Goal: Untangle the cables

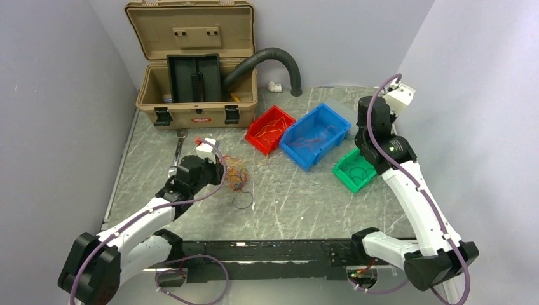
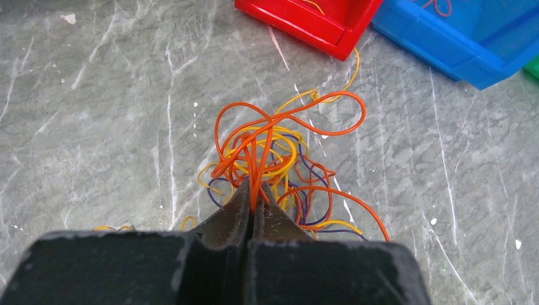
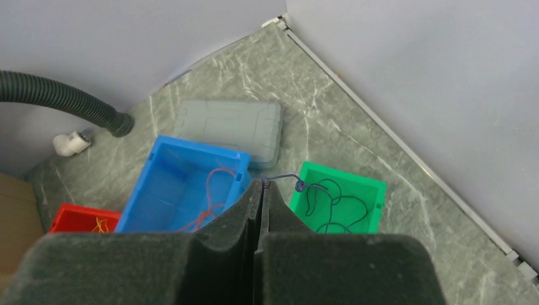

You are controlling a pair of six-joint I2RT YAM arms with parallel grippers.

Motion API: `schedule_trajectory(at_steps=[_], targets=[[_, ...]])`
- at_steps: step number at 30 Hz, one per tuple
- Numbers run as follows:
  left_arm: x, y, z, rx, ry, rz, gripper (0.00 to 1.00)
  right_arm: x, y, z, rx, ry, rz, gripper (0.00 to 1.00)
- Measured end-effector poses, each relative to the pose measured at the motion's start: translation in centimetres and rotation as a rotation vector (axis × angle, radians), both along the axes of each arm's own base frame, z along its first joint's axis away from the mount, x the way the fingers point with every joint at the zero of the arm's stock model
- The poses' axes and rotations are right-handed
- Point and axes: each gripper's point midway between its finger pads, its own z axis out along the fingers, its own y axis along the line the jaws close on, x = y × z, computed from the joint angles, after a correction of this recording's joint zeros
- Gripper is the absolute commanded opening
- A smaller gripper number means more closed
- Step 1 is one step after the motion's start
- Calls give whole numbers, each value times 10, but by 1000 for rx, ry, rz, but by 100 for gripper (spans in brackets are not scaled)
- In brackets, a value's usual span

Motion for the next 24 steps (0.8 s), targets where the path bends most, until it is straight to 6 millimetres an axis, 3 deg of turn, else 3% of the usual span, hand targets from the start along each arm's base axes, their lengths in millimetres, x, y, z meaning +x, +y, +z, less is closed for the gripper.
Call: schedule_trajectory(at_steps=[4, 14, 24], targets=[[0, 0, 0, 1, 1, 0, 0, -3, -9, -3, 32, -8, -22, 0], [0, 0, -1, 4, 3, -1, 0, -10, -13, 31, 86, -108, -21, 0], [0, 0, -7, 13, 19, -1, 0, -18, -30, 43, 81, -148, -86, 0]])
